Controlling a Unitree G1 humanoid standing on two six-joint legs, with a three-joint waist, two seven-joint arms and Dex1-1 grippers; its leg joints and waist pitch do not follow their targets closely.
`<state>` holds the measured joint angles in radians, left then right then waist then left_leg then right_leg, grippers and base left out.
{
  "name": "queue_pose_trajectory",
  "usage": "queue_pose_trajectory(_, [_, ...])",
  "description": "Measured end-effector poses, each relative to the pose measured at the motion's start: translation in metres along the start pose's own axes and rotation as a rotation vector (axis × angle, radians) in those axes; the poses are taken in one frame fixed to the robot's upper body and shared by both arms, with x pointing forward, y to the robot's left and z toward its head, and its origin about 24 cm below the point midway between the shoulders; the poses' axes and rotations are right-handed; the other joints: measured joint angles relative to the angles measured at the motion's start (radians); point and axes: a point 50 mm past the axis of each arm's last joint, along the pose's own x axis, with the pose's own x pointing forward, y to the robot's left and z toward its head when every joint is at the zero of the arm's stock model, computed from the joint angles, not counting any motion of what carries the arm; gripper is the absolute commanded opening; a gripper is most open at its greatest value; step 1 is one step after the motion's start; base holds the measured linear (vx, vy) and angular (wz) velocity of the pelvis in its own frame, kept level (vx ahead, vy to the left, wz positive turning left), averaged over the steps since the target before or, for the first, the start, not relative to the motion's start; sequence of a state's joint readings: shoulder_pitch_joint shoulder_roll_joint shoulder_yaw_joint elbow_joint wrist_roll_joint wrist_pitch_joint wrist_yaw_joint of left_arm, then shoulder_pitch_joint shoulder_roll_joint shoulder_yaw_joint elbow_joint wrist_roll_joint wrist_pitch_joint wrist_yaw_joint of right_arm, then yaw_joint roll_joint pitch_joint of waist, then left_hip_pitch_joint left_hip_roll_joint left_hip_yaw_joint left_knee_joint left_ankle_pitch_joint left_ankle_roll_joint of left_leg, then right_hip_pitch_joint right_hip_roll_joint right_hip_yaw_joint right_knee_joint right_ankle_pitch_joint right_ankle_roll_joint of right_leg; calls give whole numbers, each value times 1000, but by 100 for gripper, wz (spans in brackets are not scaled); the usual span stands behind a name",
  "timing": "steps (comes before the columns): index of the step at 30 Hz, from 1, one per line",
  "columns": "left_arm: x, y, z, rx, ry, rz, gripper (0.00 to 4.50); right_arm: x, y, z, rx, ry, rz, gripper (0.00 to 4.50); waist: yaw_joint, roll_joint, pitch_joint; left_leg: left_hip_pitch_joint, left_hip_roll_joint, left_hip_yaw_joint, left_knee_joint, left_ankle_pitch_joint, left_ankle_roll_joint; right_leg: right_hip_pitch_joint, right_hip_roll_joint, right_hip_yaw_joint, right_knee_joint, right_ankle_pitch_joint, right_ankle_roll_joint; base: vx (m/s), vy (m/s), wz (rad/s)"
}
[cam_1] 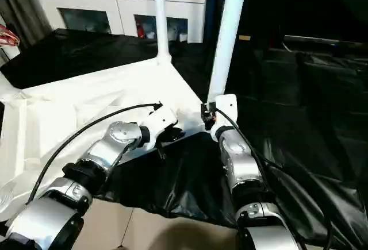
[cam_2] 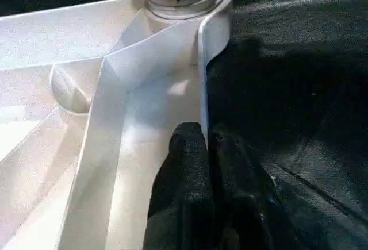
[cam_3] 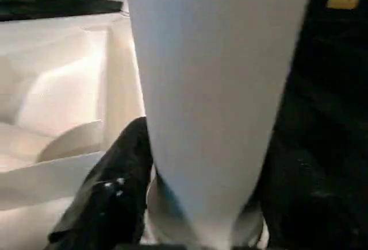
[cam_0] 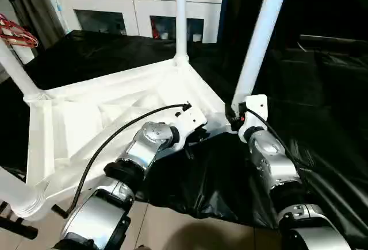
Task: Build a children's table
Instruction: Rotate leg to tighten
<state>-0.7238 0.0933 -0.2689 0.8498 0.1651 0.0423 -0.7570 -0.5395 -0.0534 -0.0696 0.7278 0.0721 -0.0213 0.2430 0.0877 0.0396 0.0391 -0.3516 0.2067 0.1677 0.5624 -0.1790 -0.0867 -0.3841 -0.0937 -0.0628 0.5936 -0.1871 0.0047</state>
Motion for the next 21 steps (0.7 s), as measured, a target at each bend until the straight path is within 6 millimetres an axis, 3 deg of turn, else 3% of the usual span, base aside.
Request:
queue_pose_trajectory(7, [-16, 5, -6, 22, -26, -84, 0, -9, -9, 0, -84, 4, 198, 302, 1, 2, 1, -3, 1, 1, -6, 0, 0, -5, 3, -2, 0, 1, -2, 0, 0, 0])
queue_pose_trajectory(13, [-33, 8, -8, 92, -42, -219, 0, -29, -28, 2, -153, 64, 471, 302, 23, 3, 1, -21, 2, 3, 9, 5, 9, -20, 1, -2, 2, 0, -3, 0, 0, 0])
queue_pose_trajectory(20, [-45, 8, -14, 97, -34, -326, 0, -41, -29, 4, -184, 123, 705, 302, 35, 2, 2, -22, 2, 4, 14, 2, 5, -20, -1, -1, 4, 1, -4, 0, 0, 0])
queue_pose_trajectory(21, [-48, 9, -15, 100, -29, -343, 0, -44, -30, 6, -196, 138, 741, 286, 36, 2, 2, -22, 2, 4, 14, 2, 5, -20, -1, -1, 4, 1, -4, 0, 0, 0])
